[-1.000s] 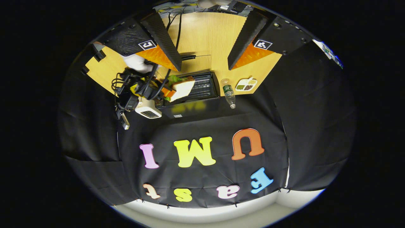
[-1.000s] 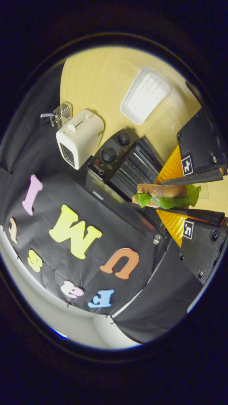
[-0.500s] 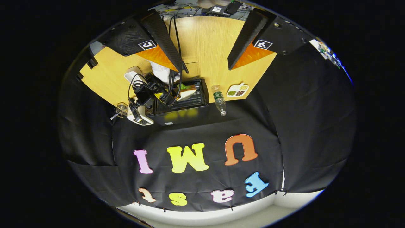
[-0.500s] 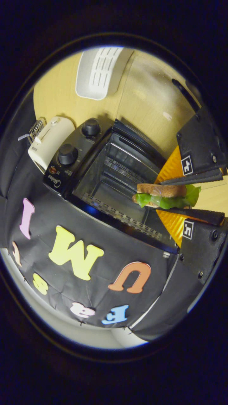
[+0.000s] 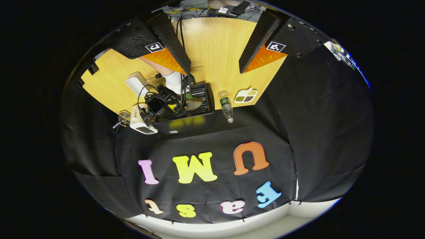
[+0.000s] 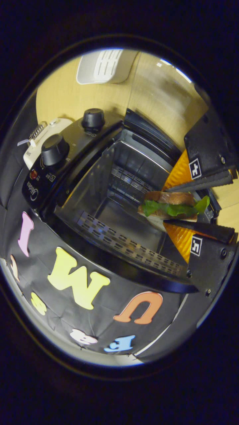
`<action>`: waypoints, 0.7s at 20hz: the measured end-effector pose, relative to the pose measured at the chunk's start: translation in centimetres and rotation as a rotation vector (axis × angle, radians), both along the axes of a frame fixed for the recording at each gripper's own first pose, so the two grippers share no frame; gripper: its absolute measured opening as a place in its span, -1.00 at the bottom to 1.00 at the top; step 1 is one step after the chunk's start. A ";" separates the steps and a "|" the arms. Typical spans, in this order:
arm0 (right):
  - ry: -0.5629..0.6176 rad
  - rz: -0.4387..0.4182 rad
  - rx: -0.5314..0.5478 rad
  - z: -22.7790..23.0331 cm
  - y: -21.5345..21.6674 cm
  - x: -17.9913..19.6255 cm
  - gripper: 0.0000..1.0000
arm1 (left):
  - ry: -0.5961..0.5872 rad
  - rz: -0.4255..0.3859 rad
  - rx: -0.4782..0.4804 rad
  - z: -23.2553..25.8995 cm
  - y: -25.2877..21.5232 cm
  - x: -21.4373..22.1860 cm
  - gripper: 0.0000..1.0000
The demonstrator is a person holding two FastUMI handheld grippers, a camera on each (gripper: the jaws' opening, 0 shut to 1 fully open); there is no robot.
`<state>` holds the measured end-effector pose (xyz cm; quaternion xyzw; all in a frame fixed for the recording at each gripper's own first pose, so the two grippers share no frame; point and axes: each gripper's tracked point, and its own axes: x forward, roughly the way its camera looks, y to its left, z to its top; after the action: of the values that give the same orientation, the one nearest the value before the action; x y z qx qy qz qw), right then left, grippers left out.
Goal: Open the electric oven with the left hand, put the food in, and close the electric oven.
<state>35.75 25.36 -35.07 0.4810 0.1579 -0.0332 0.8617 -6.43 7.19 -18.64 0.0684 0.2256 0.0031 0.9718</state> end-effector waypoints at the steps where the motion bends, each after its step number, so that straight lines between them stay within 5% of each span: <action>1: -0.003 -0.005 -0.043 0.3 -0.5 -0.2 -0.12 | -0.003 0.003 -0.002 0.2 0.0 0.1 0.92; 2: 0.010 -0.008 -0.103 0.5 -0.9 -0.3 0.22 | -0.006 0.008 -0.003 0.2 0.1 0.1 0.92; 3: 0.017 -0.006 -0.159 0.7 -1.3 -0.5 0.07 | -0.009 0.009 -0.007 0.3 0.1 0.2 0.92; 4: 0.019 -0.001 -0.210 1.3 -1.7 -0.8 0.55 | -0.010 0.013 -0.009 0.3 0.0 0.4 0.92; 6: 0.018 0.016 -0.288 2.0 -2.2 -1.5 1.00 | -0.016 0.018 -0.016 0.5 -0.1 0.4 0.92; 8: 0.014 0.038 -0.322 2.9 -2.8 -2.9 1.00 | -0.030 0.021 -0.020 0.9 -0.3 0.6 0.92; 9: 0.014 0.053 -0.340 3.3 -3.1 -3.6 0.79 | -0.040 0.023 -0.023 1.4 -0.5 0.7 0.92; 11: 0.007 0.092 -0.381 4.4 -3.8 -5.8 0.79 | -0.057 0.018 -0.034 2.1 -1.0 0.8 0.92; 12: 0.010 0.112 -0.390 5.1 -4.5 -7.4 1.00 | -0.067 0.014 -0.041 2.7 -1.2 0.8 0.92; 13: 0.003 0.128 -0.400 6.0 -5.3 -8.8 0.79 | -0.082 0.011 -0.049 3.4 -1.5 0.8 0.92; 14: -0.004 0.147 -0.427 7.1 -6.2 -10.4 0.80 | -0.096 0.005 -0.057 4.0 -1.9 0.8 0.92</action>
<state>25.36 19.16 -28.00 0.2749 0.1802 -0.0020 0.9444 -5.64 5.30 -14.61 0.0397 0.1788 0.0024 0.9831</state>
